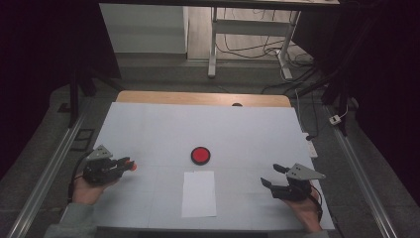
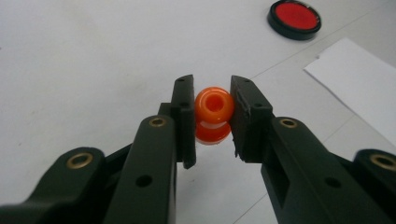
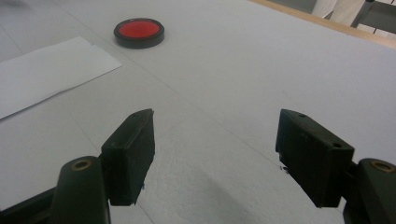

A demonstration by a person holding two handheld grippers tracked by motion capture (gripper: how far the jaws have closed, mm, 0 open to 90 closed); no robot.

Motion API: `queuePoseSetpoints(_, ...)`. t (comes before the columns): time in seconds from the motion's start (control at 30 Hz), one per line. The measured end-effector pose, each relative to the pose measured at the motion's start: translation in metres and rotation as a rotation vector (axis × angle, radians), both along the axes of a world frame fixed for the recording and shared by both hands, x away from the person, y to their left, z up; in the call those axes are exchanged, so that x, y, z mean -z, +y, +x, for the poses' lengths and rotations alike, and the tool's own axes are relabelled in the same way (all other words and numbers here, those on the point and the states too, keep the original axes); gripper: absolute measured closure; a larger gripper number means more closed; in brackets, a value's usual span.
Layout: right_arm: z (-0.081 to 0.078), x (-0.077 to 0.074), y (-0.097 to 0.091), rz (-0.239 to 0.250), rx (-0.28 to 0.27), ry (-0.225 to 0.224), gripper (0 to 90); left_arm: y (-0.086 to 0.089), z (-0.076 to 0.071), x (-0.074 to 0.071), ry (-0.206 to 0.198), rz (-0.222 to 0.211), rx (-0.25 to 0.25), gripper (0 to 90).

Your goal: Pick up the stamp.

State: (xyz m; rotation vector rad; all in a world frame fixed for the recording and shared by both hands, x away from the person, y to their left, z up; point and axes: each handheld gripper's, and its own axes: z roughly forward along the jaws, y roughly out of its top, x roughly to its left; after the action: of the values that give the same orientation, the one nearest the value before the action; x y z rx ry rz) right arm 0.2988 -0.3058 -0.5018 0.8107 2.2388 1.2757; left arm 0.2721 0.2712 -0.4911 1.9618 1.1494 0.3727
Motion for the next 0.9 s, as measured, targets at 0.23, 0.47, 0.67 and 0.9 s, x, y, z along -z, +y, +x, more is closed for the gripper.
queuePoseSetpoints(0.23,0.002,0.0,0.0,0.0,-0.01,0.002,28.3,-0.009,0.0,-0.007,-0.029,-0.031,0.025,72.0)
queuePoseSetpoints(0.47,0.003,0.001,0.002,-0.001,-0.012,0.001,28.3,-0.018,-0.002,-0.012,-0.051,-0.052,0.048,72.0)
queuePoseSetpoints(0.67,0.001,0.0,0.002,-0.015,-0.013,-0.004,28.4,-0.028,0.0,-0.015,-0.055,-0.064,0.084,72.0)
queuePoseSetpoints(0.9,-0.003,0.0,0.001,-0.014,-0.01,-0.006,28.4,-0.049,0.002,-0.02,-0.061,-0.061,0.134,72.0)
